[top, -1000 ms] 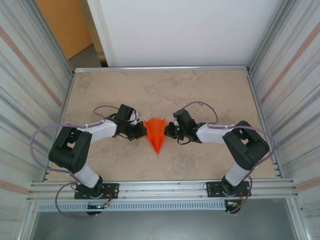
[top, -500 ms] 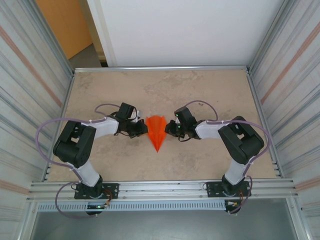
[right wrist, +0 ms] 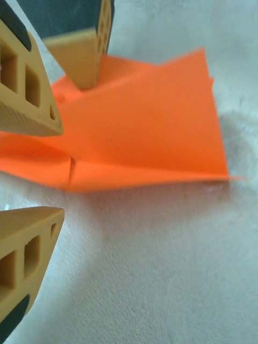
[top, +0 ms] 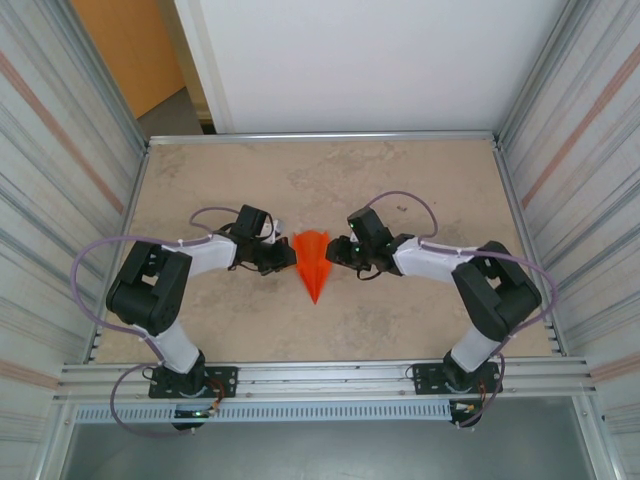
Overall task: Fold a paper plane with a square sheet of paper (pick it up from the middle)
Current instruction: Move the paper plane to the center of the table.
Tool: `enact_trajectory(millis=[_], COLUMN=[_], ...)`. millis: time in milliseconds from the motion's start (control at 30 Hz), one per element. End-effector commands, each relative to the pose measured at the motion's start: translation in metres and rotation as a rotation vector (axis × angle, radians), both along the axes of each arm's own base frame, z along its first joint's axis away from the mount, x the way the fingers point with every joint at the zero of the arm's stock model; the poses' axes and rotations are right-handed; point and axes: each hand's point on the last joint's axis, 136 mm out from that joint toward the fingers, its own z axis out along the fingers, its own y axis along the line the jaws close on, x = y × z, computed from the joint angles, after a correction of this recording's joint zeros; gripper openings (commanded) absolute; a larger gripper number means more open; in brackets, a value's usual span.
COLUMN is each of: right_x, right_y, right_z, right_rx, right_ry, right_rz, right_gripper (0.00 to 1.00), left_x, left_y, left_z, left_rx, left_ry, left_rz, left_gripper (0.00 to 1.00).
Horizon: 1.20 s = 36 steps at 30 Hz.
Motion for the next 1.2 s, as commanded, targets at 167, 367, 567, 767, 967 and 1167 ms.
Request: enact_trajectory(millis=[167, 367, 567, 767, 967, 1167], right_x=[-0.036, -0.045, -0.044, -0.042, -0.045, -0.045], right_y=[0.020, 0.046, 0.052, 0.051, 0.061, 0.068], right_z=[0.001, -0.015, -0.017, -0.013, -0.022, -0.024], right_rx=[-0.145, -0.200, -0.250, -0.261, -0.275, -0.272], right_ry=[-0.007, 0.034, 0.036, 0.020, 0.045, 0.052], right_rz=[0.060, 0.106, 0.104, 0.105, 0.145, 0.159], right_gripper=[0.41, 0.43, 0.45, 0.48, 0.53, 0.55], left_x=[-0.004, -0.004, -0.004, -0.005, -0.006, -0.006], left_y=[-0.001, -0.001, -0.002, -0.003, -0.003, -0.003], left_z=[0.005, 0.005, 0.007, 0.007, 0.007, 0.007], left_rx=[-0.034, -0.038, -0.044, -0.048, -0.051, -0.053], left_ry=[0.001, 0.003, -0.001, 0.001, 0.006, 0.005], left_rz=[-0.012, -0.015, -0.018, -0.020, -0.021, -0.022], left_gripper=[0.03, 0.03, 0.03, 0.03, 0.03, 0.03])
